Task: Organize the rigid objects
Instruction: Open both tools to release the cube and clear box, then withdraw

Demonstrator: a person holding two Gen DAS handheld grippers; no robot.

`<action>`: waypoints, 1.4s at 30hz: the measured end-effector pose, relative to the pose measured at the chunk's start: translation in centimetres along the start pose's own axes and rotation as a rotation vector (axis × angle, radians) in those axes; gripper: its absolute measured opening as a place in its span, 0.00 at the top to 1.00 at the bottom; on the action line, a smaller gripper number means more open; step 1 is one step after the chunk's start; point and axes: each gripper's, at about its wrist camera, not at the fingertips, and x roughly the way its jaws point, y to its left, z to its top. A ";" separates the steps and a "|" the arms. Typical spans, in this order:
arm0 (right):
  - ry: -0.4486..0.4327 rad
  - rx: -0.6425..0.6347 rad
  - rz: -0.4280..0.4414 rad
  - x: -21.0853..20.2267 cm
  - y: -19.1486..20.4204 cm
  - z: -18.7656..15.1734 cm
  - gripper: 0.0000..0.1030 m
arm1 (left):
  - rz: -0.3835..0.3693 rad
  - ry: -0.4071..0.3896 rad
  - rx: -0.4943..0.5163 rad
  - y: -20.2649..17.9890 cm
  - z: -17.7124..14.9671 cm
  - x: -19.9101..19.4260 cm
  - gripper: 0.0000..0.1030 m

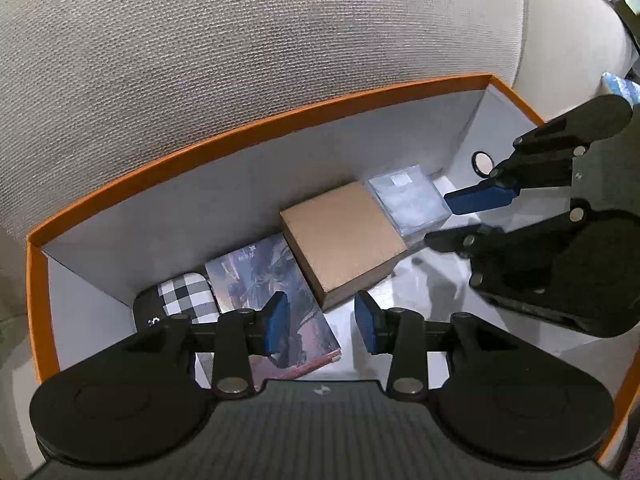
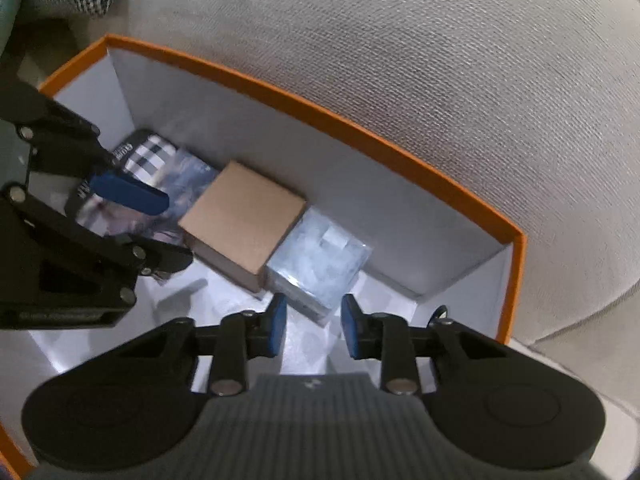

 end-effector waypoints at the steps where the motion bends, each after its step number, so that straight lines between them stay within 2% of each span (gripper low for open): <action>1: -0.001 0.000 0.001 0.1 -0.1 0.2 0.78 | 0.006 -0.002 -0.004 0.0 0.1 0.2 0.56; 9: -0.017 -0.004 0.001 -0.2 -0.7 0.6 0.78 | 0.007 -0.003 -0.032 0.0 0.4 0.6 0.58; 14: -0.019 0.021 -0.004 -0.9 -0.7 0.5 0.76 | -0.012 -0.001 -0.035 -0.2 -0.3 -0.7 0.58; 17: -0.035 0.045 0.004 -2.4 -0.5 0.0 0.76 | -0.023 -0.036 -0.035 -0.5 -1.0 -2.7 0.58; 21: -0.088 0.085 0.009 -5.5 0.1 -1.5 0.76 | -0.051 -0.123 -0.061 -1.1 -2.7 -6.6 0.58; 23: -0.129 0.111 0.017 -7.3 0.7 -2.5 0.75 | -0.070 -0.169 -0.077 -1.6 -4.0 -8.9 0.58; 27: -0.206 0.182 0.039 -10.8 2.1 -5.0 0.69 | -0.111 -0.246 -0.115 -2.3 -7.2 -13.0 0.58; 34: -0.322 0.290 0.021 -15.6 5.4 -11.4 0.62 | -0.128 -0.323 -0.173 -3.7 -14.2 -17.0 0.58; 38: -0.348 0.377 0.031 -17.3 7.3 -15.9 0.61 | -0.166 -0.305 -0.228 -4.6 -18.5 -17.1 0.58; 42: -0.319 0.448 0.032 -17.4 9.7 -20.0 0.61 | -0.188 -0.244 -0.247 -6.1 -22.2 -16.2 0.58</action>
